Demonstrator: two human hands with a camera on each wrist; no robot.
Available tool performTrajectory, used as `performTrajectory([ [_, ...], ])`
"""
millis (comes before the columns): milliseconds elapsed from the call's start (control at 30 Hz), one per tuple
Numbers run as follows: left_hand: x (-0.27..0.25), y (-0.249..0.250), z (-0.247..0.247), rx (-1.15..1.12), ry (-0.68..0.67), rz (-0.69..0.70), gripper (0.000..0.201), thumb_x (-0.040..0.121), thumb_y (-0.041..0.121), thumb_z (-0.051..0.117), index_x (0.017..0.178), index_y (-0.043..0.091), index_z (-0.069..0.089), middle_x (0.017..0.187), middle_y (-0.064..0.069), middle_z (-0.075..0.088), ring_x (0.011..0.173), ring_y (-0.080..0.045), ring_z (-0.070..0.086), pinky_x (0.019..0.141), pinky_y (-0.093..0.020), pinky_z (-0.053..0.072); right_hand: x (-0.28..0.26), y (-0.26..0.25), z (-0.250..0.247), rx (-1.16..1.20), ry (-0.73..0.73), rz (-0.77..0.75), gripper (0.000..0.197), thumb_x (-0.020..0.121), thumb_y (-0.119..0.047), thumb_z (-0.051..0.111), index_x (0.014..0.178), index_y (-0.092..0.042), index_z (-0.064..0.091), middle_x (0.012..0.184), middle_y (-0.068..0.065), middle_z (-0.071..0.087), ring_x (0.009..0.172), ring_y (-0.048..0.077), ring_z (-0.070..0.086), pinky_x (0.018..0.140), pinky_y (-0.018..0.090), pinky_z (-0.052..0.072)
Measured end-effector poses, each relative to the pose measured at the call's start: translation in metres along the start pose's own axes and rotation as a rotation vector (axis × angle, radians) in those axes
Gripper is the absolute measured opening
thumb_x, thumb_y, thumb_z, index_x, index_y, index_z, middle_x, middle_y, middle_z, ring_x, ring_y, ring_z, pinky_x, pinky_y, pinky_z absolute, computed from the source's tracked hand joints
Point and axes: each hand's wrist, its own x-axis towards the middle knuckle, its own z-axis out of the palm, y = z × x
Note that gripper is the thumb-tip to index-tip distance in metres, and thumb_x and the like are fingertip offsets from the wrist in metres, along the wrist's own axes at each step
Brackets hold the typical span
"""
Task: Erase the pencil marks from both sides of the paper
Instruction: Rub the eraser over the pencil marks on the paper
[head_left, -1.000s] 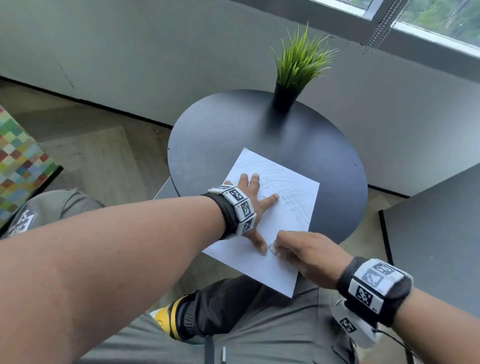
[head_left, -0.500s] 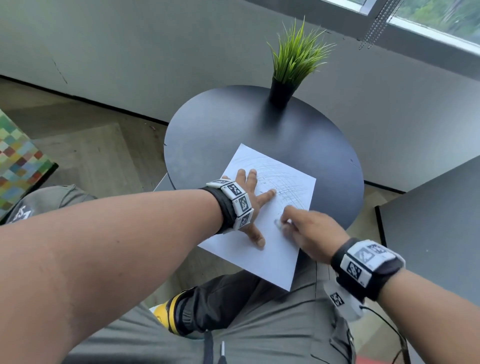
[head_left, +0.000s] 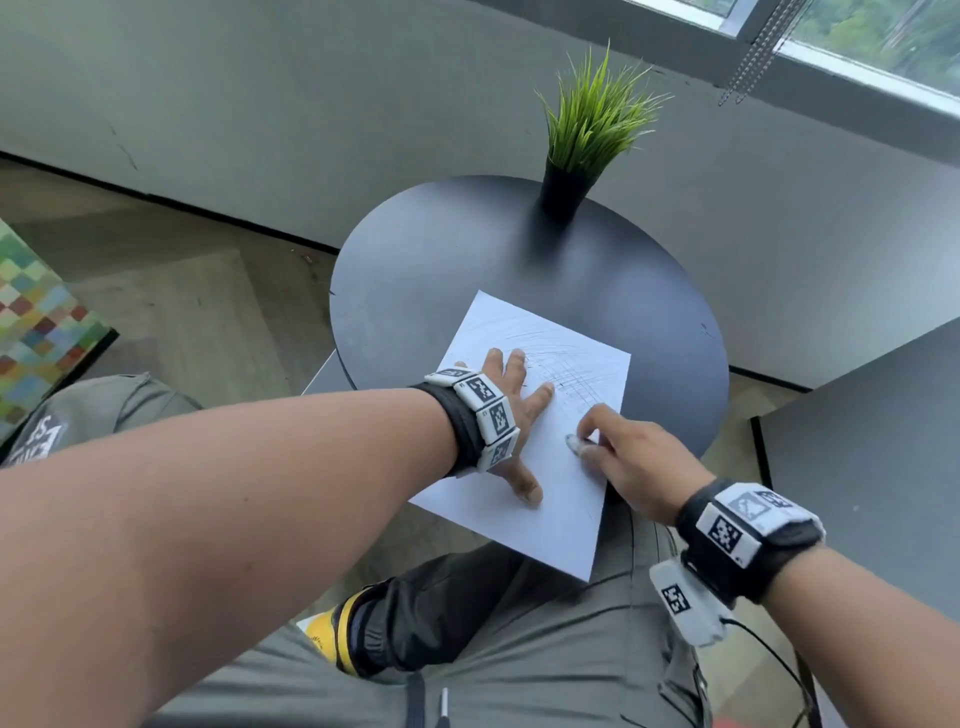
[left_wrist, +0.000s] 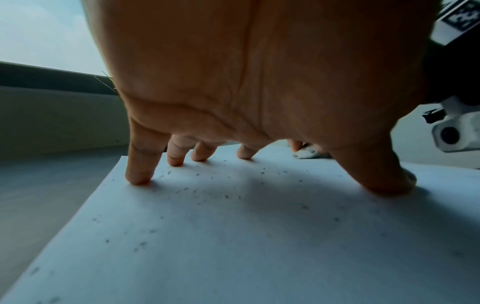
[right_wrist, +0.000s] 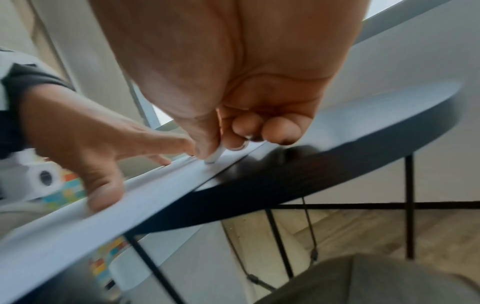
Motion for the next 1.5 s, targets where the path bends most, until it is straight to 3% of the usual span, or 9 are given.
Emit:
performTrajectory([
  [133,-0.003,0.003,0.002,0.011,0.016,-0.017,0.142,0.048,0.098,0.054,0.156,0.030,-0.010,0.161,-0.019,-0.020,0.147,-0.047,-0.012,0.111,-0.070,0.015,-0.014,-0.019,0.011,-0.063,-0.174,-0.212,0.011,0.097,-0.040,0.052,0.105,-0.032,0.050,0.081,-0.011,0.058,0.076,0.015,0.053,0.072,0.034,0.047],
  [267,-0.002,-0.001,-0.004,0.006,0.027,-0.001,0.142,0.048,0.096,0.058,0.156,0.031,-0.007,0.162,-0.017,-0.016,0.147,-0.045,-0.008,0.112,-0.069,0.015,0.004,0.004,-0.005,0.088,0.026,0.031,0.014,0.097,-0.045,0.054,0.099,-0.031,0.053,0.077,-0.006,0.060,0.075,0.016,0.056,0.071,0.032,0.047],
  [433,0.001,-0.015,-0.008,0.052,0.098,0.049,0.135,0.047,0.096,0.057,0.156,0.035,0.005,0.155,-0.010,0.013,0.135,-0.036,0.021,0.107,-0.054,0.030,0.013,0.011,-0.005,0.171,0.037,0.114,0.014,0.096,-0.045,0.056,0.099,-0.031,0.057,0.076,-0.004,0.060,0.073,0.015,0.057,0.067,0.029,0.044],
  [633,0.002,-0.023,-0.021,0.002,0.066,0.048,0.104,0.062,0.084,0.064,0.150,0.053,0.016,0.154,-0.008,0.015,0.134,-0.037,0.024,0.105,-0.053,0.037,0.027,0.007,0.000,0.163,0.089,0.204,0.016,0.096,-0.049,0.050,0.097,-0.033,0.051,0.079,0.003,0.064,0.077,0.023,0.060,0.071,0.036,0.049],
  [933,-0.012,-0.034,0.001,-0.078,0.213,0.141,0.064,0.089,0.064,0.053,0.146,0.054,0.027,0.160,-0.001,0.014,0.143,-0.028,0.016,0.110,-0.046,0.031,0.027,0.006,-0.001,0.122,0.085,0.202,0.017,0.098,-0.048,0.047,0.097,-0.031,0.047,0.078,0.002,0.062,0.076,0.023,0.060,0.076,0.042,0.052],
  [1000,-0.016,-0.032,0.007,-0.072,0.214,0.160,0.070,0.086,0.068,0.052,0.148,0.052,0.024,0.161,-0.001,0.012,0.145,-0.028,0.013,0.113,-0.045,0.027,0.027,0.005,-0.001,0.119,0.092,0.201,0.016,0.098,-0.047,0.047,0.098,-0.031,0.047,0.081,0.001,0.063,0.078,0.022,0.060,0.078,0.042,0.051],
  [1167,-0.017,-0.037,0.008,-0.020,0.079,0.149,0.113,0.063,0.090,0.055,0.153,0.048,0.001,0.165,0.002,-0.011,0.151,-0.025,-0.008,0.119,-0.054,0.010,0.028,0.002,0.000,0.129,0.100,0.206,0.016,0.099,-0.047,0.046,0.098,-0.031,0.047,0.078,0.003,0.063,0.077,0.022,0.059,0.079,0.043,0.051],
  [1367,-0.010,-0.042,0.001,-0.031,0.005,0.121,0.123,0.058,0.088,0.063,0.152,0.050,-0.007,0.163,0.004,-0.021,0.150,-0.023,-0.018,0.118,-0.062,0.004,0.033,-0.010,-0.005,0.124,0.095,0.209,0.016,0.099,-0.047,0.046,0.100,-0.031,0.049,0.085,0.001,0.064,0.083,0.024,0.060,0.082,0.042,0.051],
  [1500,-0.010,-0.041,0.002,-0.017,-0.015,0.107,0.127,0.056,0.086,0.066,0.152,0.048,-0.008,0.163,0.002,-0.024,0.150,-0.023,-0.020,0.115,-0.066,0.004,0.011,-0.045,0.013,0.033,-0.106,-0.067,0.018,0.099,-0.048,0.046,0.104,-0.031,0.051,0.089,-0.007,0.062,0.087,0.021,0.057,0.082,0.037,0.047],
])
